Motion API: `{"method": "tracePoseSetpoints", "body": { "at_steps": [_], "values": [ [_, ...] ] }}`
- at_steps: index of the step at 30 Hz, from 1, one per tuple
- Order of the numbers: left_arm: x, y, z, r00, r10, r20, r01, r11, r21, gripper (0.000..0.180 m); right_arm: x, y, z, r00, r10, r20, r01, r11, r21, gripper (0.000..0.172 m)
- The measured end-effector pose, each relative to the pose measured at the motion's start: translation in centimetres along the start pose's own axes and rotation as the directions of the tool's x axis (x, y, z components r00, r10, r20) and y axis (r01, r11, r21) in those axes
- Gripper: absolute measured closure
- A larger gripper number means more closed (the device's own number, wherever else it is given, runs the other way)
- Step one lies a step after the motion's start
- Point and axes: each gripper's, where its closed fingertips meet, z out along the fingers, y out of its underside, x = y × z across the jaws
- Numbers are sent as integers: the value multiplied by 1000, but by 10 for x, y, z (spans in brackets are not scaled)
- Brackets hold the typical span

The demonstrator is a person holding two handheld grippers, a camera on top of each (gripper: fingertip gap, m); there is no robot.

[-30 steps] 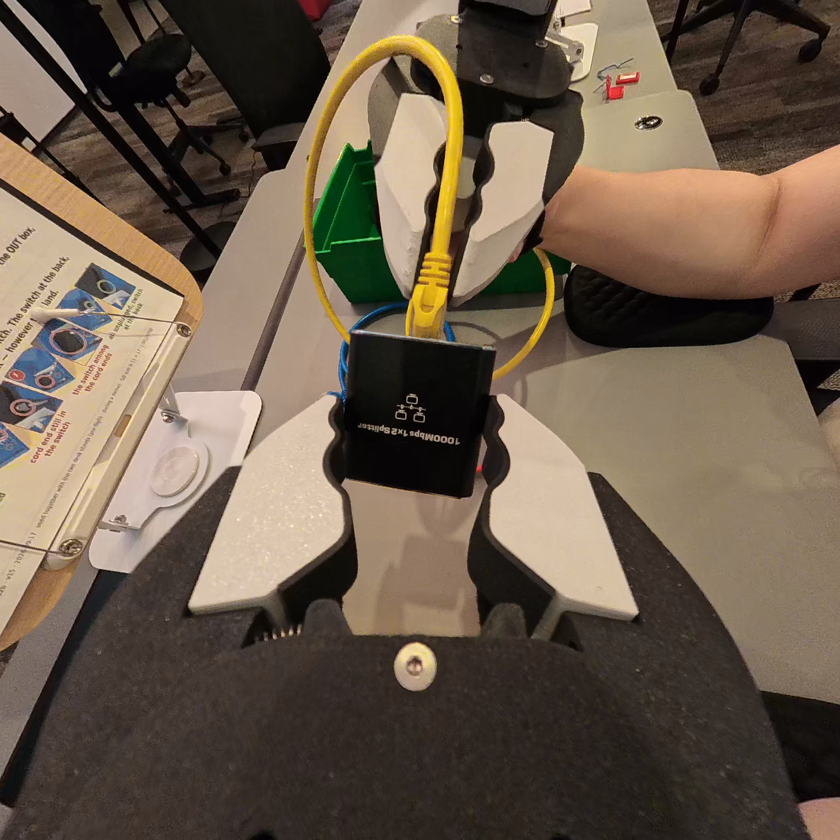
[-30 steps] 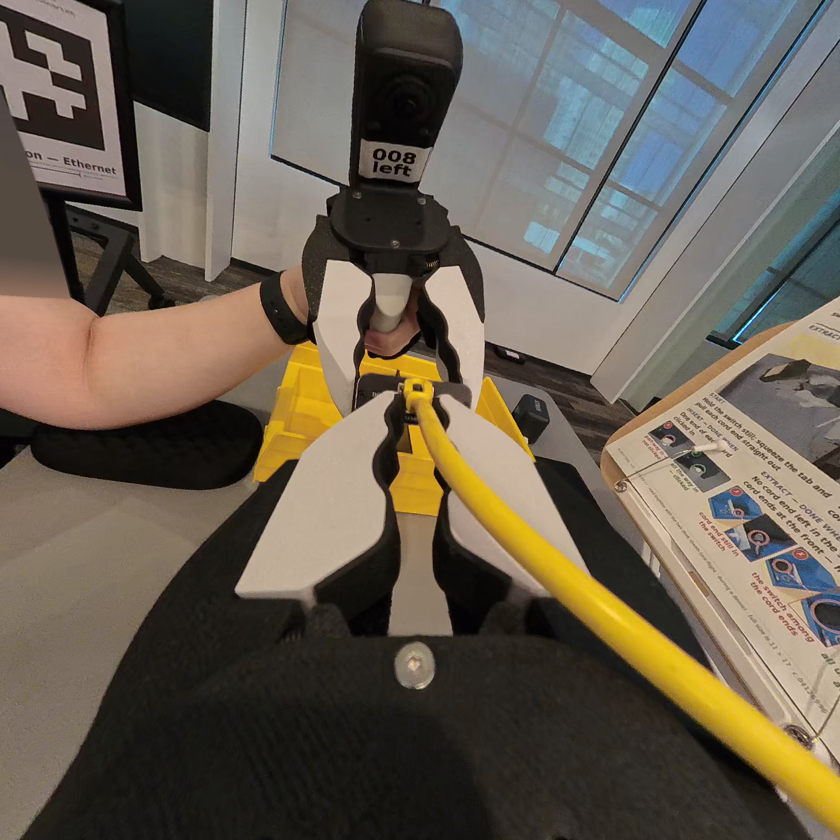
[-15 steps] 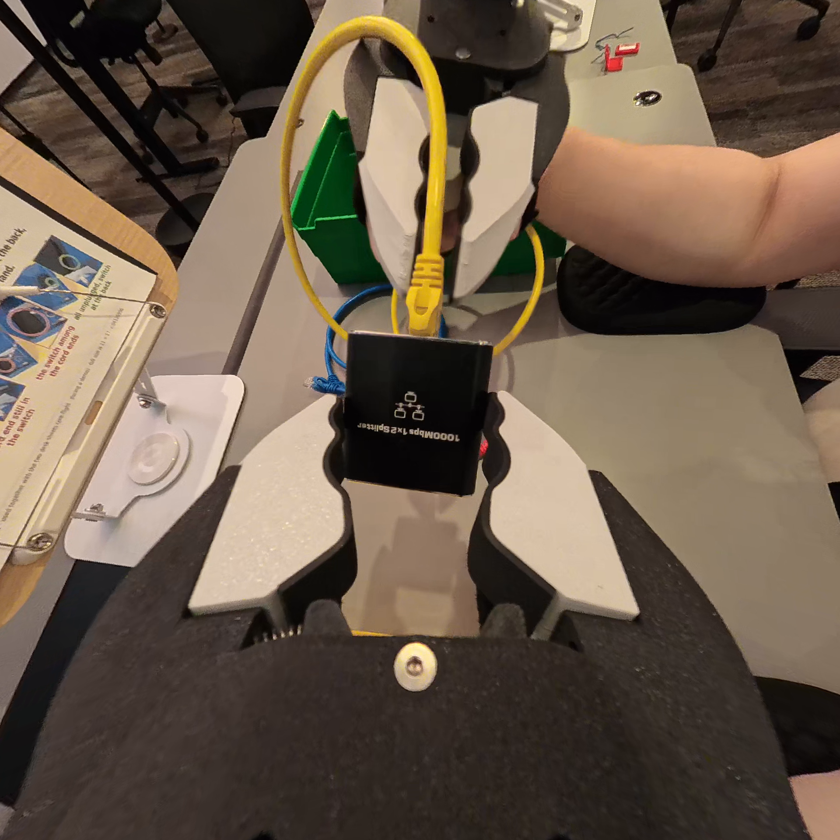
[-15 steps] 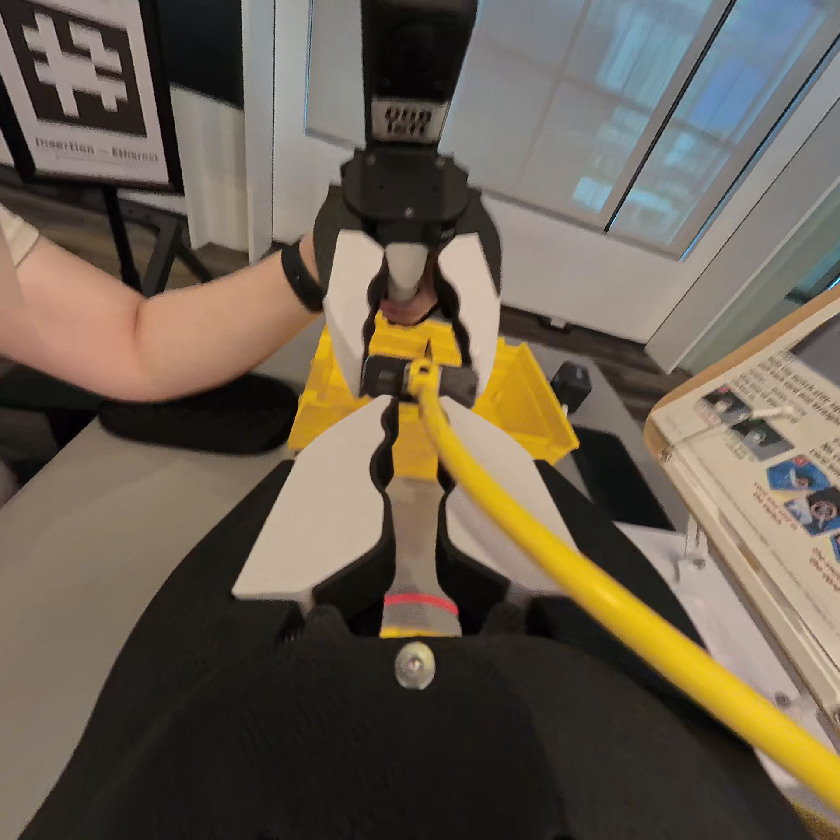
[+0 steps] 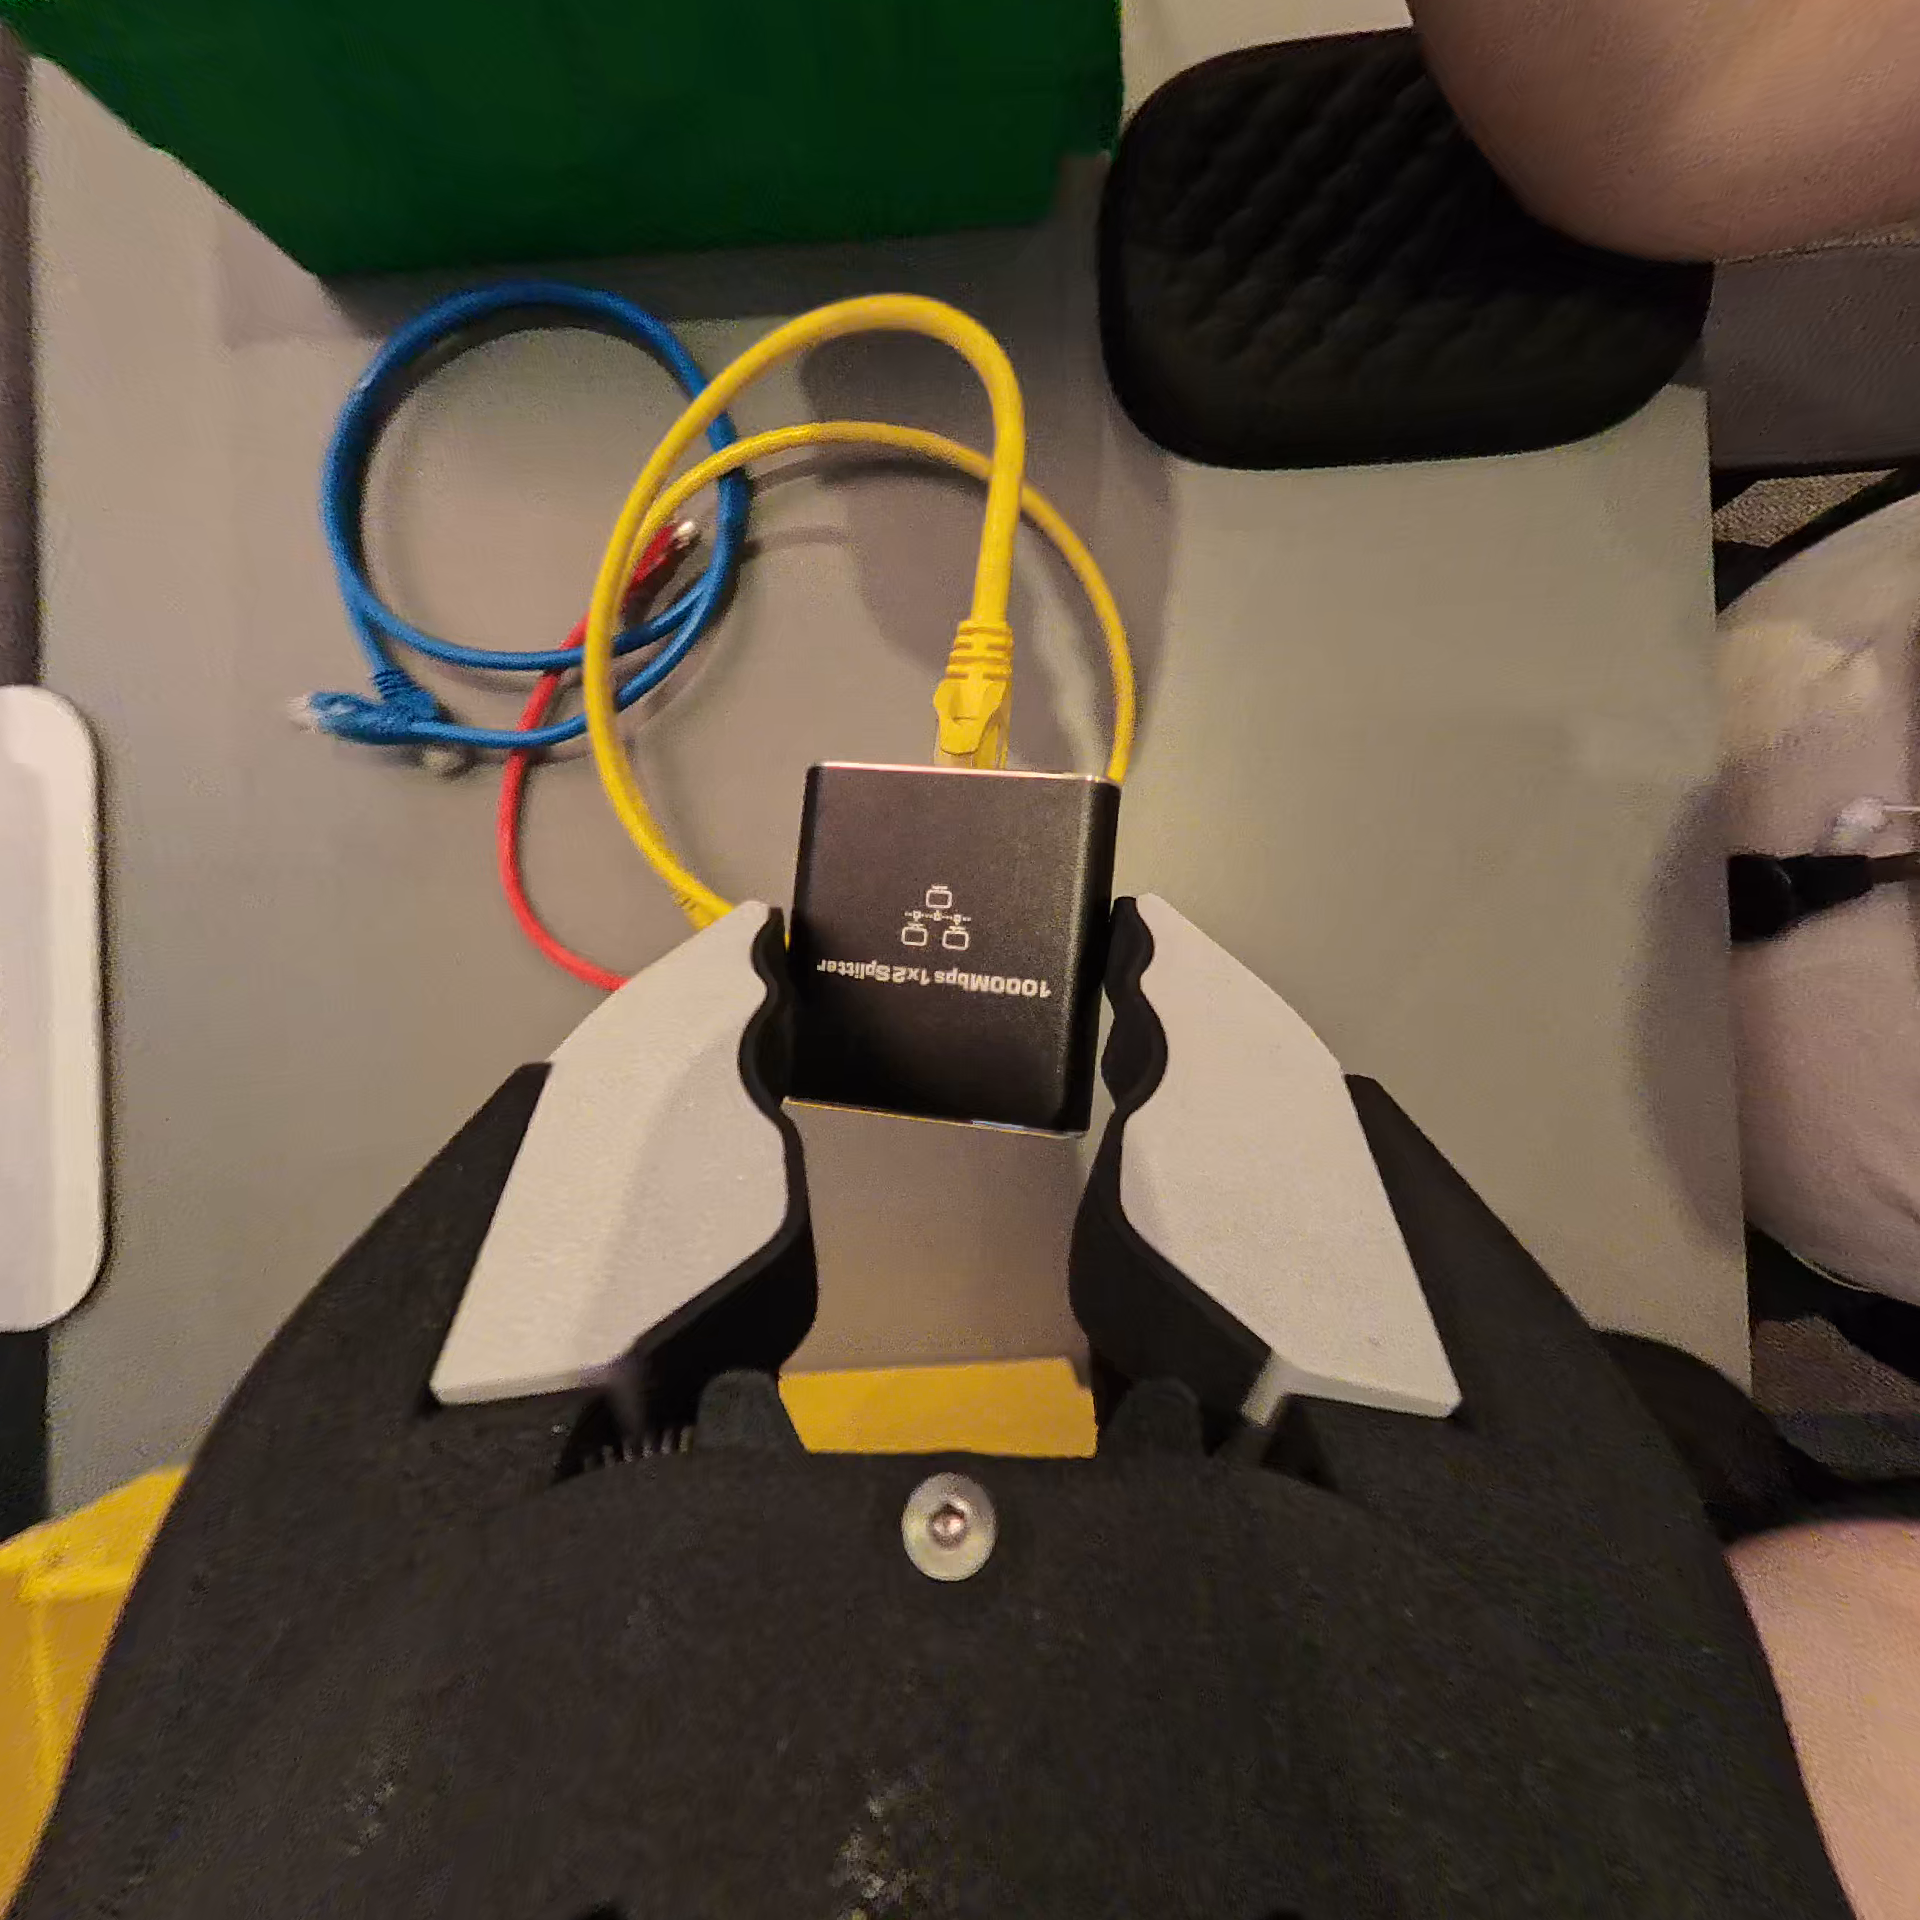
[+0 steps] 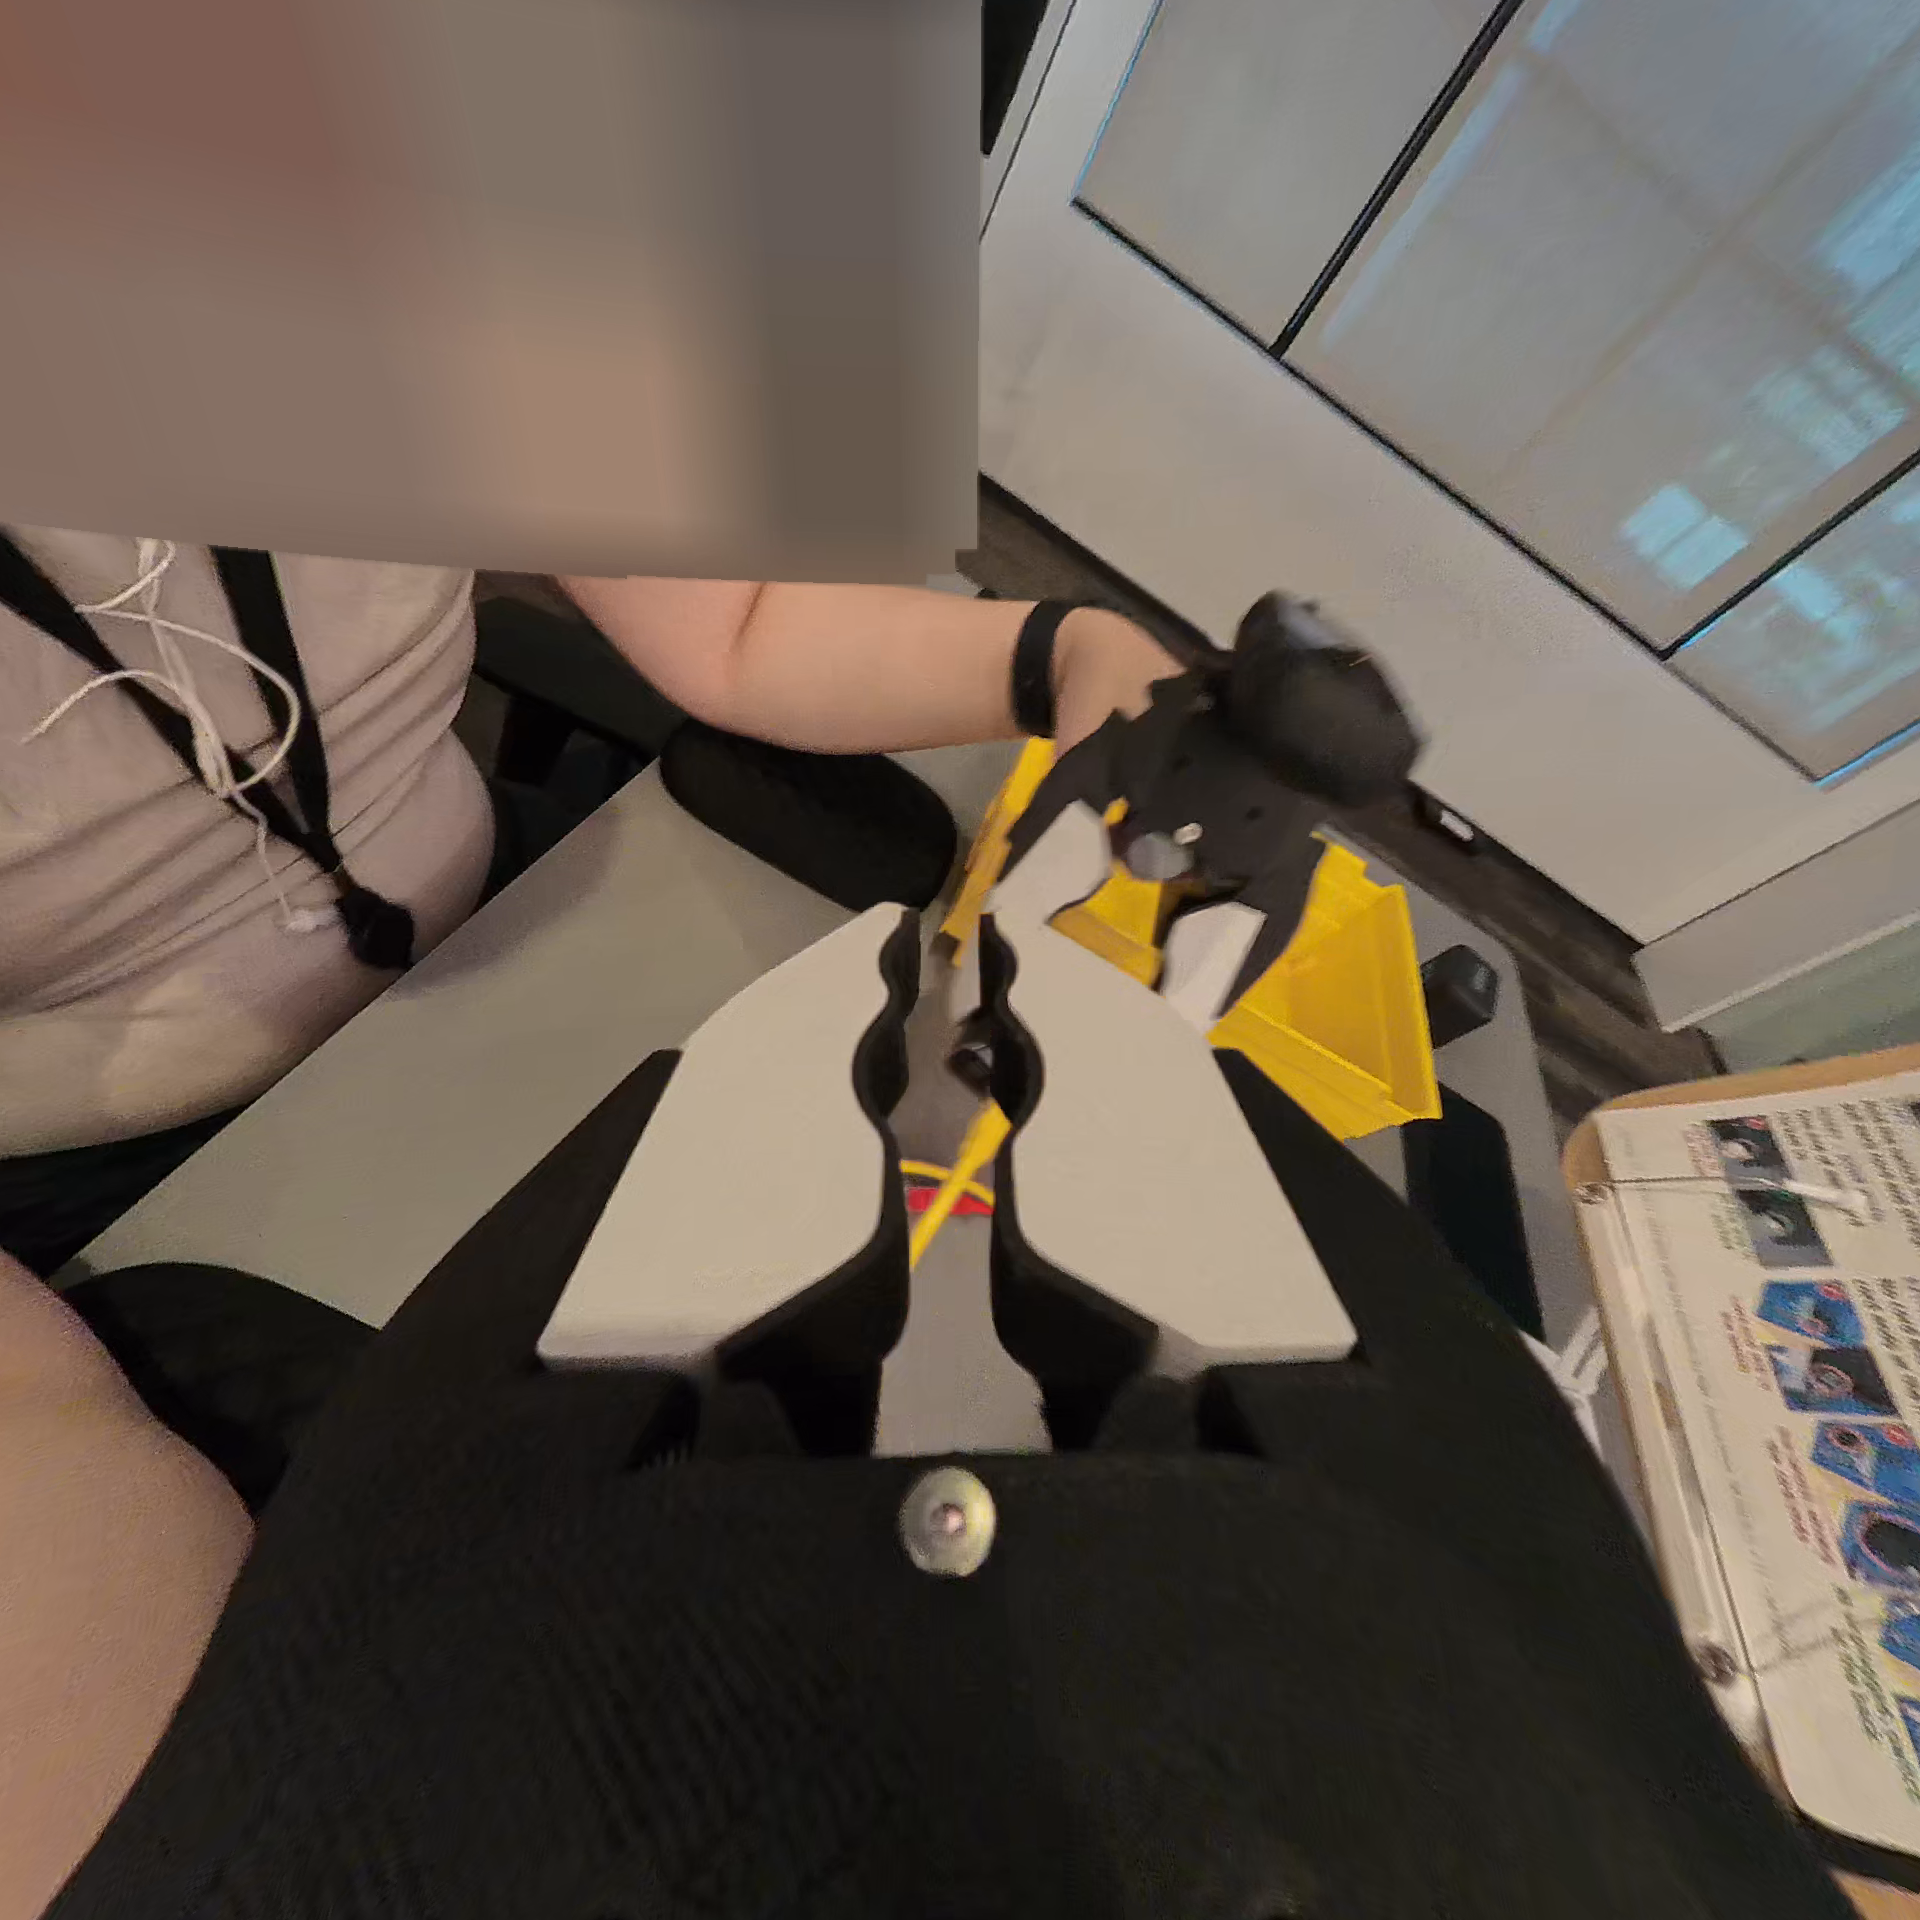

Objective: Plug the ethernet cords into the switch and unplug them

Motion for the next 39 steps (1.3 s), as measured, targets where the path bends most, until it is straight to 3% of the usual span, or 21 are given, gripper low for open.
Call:
{"method": "tracePoseSetpoints", "body": {
  "at_steps": [3,10,16,17,20,24,26,28,30,32,35,39],
  "values": [
    [15,-6,33,999,-8,-41,6,999,-53,122,17,10,-14,995,42,-86,-42,999,2,161],
    [44,29,98,993,-90,-75,79,987,-137,122,34,28,-22,984,83,-155,-86,996,-13,161],
    [46,29,97,994,-102,-32,101,995,-25,119,35,27,-30,982,81,-171,-79,997,15,160],
    [42,26,94,994,-107,1,107,994,-7,112,35,26,-33,981,79,-178,-77,997,20,160],
    [39,1,78,988,-153,32,150,985,80,116,34,26,-41,977,76,-200,-73,997,22,160],
    [-13,-33,46,961,-161,224,122,976,178,118,34,26,-53,966,68,-250,-66,998,16,160],
    [-50,-38,37,941,-43,336,11,995,97,121,34,27,-59,959,66,-276,-66,998,9,160],
    [-87,-30,39,910,113,398,-97,993,-61,124,33,28,-66,951,64,-301,-64,998,8,160],
    [-116,-17,53,904,214,369,-149,969,-197,121,33,29,-73,943,63,-327,-65,998,7,160],
    [-134,-3,71,932,229,282,-154,952,-263,124,31,30,-81,934,67,-350,-70,998,4,160],
    [-157,9,98,967,186,174,-132,951,-280,121,28,29,-91,926,67,-371,-65,998,19,160],
    [-182,11,116,937,329,114,-279,906,-318,125,23,24,-100,925,64,-375,-45,997,58,160]
  ]
}}
